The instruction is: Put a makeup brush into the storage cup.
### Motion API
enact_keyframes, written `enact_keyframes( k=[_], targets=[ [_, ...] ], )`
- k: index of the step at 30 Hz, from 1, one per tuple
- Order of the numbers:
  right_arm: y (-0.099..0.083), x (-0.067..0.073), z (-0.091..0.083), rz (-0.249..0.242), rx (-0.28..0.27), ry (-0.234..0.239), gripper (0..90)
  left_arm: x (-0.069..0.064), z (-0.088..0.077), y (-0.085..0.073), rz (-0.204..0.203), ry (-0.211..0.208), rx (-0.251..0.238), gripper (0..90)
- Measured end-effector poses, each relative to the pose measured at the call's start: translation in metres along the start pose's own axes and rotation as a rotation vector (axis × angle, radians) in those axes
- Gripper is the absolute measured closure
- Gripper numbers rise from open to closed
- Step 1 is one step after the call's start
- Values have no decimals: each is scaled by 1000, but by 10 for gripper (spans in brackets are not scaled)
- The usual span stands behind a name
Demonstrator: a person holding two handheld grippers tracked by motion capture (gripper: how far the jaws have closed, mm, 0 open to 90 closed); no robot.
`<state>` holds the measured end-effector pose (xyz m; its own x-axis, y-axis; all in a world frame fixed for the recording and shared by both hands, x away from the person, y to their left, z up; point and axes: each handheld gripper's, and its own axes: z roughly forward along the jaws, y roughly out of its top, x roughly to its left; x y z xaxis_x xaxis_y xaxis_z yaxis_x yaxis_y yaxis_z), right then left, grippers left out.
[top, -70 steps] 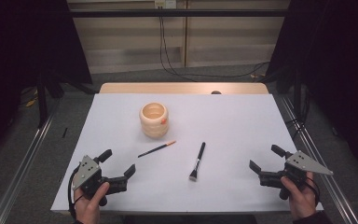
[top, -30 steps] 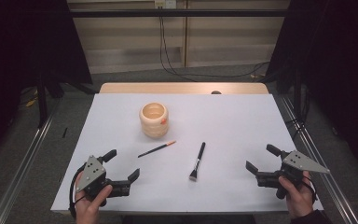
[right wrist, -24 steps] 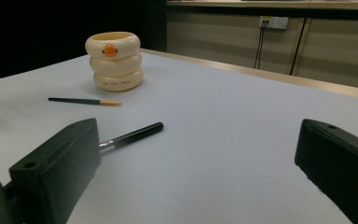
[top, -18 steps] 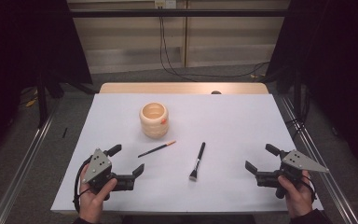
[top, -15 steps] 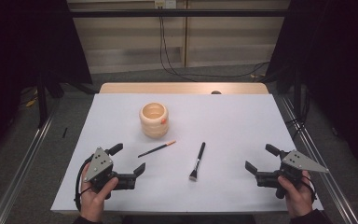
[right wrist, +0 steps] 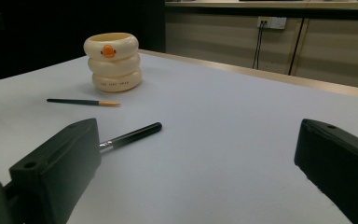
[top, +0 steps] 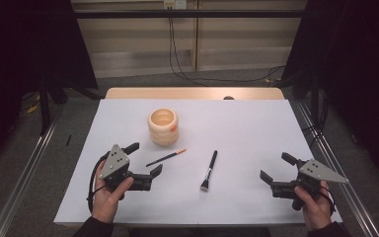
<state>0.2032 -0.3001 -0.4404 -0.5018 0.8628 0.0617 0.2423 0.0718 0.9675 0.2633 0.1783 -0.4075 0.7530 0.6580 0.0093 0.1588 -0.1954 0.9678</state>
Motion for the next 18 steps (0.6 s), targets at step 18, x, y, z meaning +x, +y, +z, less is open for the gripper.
enact_keyframes(
  k=[18],
  targets=[
    [0,0,-1,-1,-5,3,0,19,18,19,2,4,-4,7]
  ],
)
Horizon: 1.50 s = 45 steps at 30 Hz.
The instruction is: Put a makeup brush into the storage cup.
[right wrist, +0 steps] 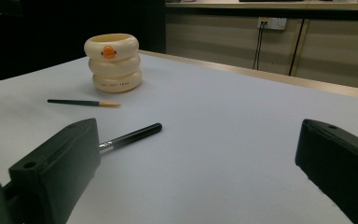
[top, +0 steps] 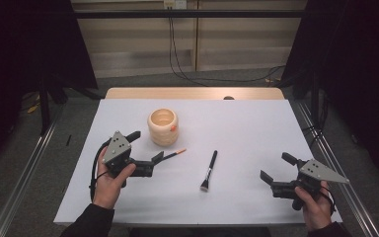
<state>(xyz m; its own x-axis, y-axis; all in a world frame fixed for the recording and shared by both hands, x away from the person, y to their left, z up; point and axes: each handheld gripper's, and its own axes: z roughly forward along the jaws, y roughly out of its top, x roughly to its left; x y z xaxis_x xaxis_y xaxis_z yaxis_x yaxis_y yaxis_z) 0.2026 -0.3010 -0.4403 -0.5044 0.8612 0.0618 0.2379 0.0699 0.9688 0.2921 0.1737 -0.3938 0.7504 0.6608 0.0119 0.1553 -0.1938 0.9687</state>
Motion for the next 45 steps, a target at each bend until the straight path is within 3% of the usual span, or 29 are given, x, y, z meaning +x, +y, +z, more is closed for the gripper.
enact_keyframes(
  k=[1,8,10,13,14,20,25,31,33,34,38,45],
  targets=[
    [0,0,0,-6,-9,-16,0,1,1,1,-2,-3,8,9],
    [0,1,0,9,-19,-8,0,4,10,8,5,-15,20,9],
    [0,1,0,11,-20,-8,0,5,16,11,4,-52,26,11],
    [0,0,0,17,-25,2,0,4,20,14,28,-36,36,13],
    [0,0,0,18,-23,4,0,5,23,15,13,-54,26,14],
    [0,1,0,20,-21,8,0,8,32,24,61,-48,45,13],
    [-1,1,-1,17,-17,9,0,11,40,29,55,-44,42,13],
    [-1,1,-2,20,-13,3,0,15,49,32,85,-49,101,14],
    [-1,1,-1,19,-15,2,0,17,53,33,65,-3,132,17],
    [-1,1,-1,19,-15,2,0,17,53,33,65,-3,132,21],
    [-1,1,-2,16,-11,6,0,20,55,33,99,-34,170,17],
    [-1,1,-1,10,-9,6,0,21,66,32,113,-60,273,23]
  ],
)
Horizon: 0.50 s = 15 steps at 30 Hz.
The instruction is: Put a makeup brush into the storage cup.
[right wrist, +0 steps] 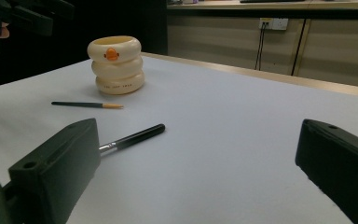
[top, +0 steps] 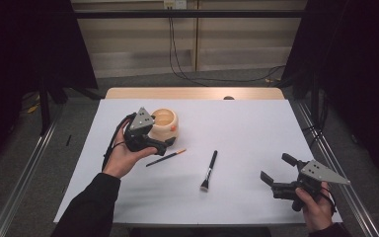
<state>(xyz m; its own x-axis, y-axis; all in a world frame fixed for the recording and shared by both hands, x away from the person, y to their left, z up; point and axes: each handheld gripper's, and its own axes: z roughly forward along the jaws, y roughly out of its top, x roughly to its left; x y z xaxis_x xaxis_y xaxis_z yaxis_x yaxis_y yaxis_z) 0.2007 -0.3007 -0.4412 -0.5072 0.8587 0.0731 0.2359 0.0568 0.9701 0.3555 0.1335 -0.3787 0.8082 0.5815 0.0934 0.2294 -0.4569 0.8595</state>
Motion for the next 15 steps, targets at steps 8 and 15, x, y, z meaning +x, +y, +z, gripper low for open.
enact_keyframes(
  k=[8,15],
  targets=[
    [0,-1,0,5,4,0,0,0,9,7,25,-33,132,43],
    [0,0,0,0,5,0,0,-1,18,9,46,-64,254,51]
  ],
)
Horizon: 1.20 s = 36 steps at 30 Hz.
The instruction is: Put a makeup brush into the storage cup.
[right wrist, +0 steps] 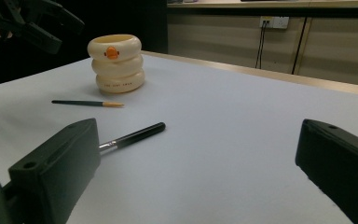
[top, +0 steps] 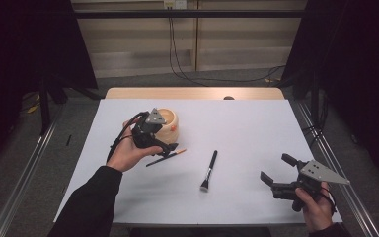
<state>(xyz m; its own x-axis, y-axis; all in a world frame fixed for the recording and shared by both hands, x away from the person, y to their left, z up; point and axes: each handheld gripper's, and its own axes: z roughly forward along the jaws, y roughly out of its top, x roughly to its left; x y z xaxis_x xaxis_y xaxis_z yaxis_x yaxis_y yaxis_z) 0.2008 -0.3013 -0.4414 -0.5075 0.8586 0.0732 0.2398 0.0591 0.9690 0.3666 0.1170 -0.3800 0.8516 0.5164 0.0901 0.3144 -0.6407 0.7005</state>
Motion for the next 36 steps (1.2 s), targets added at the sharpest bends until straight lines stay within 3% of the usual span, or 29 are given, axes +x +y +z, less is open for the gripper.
enact_keyframes(
  k=[1,2,4,5,6,7,8,12,13,14,16,17,18,19,21,23,25,29,30,32,36],
  targets=[
    [0,0,0,0,0,0,0,0,2,0,9,-10,13,51],
    [0,0,0,-2,0,0,0,-2,4,0,-8,-5,21,55],
    [0,0,0,-5,1,1,0,-1,6,0,14,-20,56,63],
    [0,0,0,-2,1,3,0,-2,8,-1,0,-29,56,76],
    [0,0,0,-7,5,4,0,0,8,0,18,-35,87,77],
    [0,0,0,-7,5,4,0,-1,10,0,-1,-36,81,77],
    [0,0,0,-8,7,5,0,1,10,1,21,-57,121,78],
    [0,0,1,-3,1,0,0,2,14,2,33,-56,151,82],
    [0,0,0,-4,2,2,0,1,15,2,16,-72,155,82],
    [0,0,0,-7,2,2,0,3,15,3,37,-88,180,98],
    [0,0,1,-5,3,1,0,1,17,4,5,-87,174,103],
    [0,0,1,0,3,-1,0,3,17,5,39,-95,209,100],
    [0,0,1,0,3,-1,0,1,19,5,9,-101,198,102],
    [0,1,1,-1,3,-1,0,4,19,6,54,-114,239,105],
    [0,0,1,-6,6,0,0,1,24,5,13,-109,232,106],
    [0,0,1,-1,3,-1,0,3,26,5,46,-117,284,107],
    [0,0,1,-6,6,4,0,3,30,4,32,-132,286,121],
    [0,0,0,-7,7,4,0,5,36,3,52,-149,302,132],
    [0,0,1,-7,7,3,0,4,37,3,35,-155,295,140],
    [0,0,1,-7,9,6,0,6,40,3,61,-159,318,142],
    [0,1,1,-6,10,5,0,6,45,2,74,-167,328,136]
  ],
)
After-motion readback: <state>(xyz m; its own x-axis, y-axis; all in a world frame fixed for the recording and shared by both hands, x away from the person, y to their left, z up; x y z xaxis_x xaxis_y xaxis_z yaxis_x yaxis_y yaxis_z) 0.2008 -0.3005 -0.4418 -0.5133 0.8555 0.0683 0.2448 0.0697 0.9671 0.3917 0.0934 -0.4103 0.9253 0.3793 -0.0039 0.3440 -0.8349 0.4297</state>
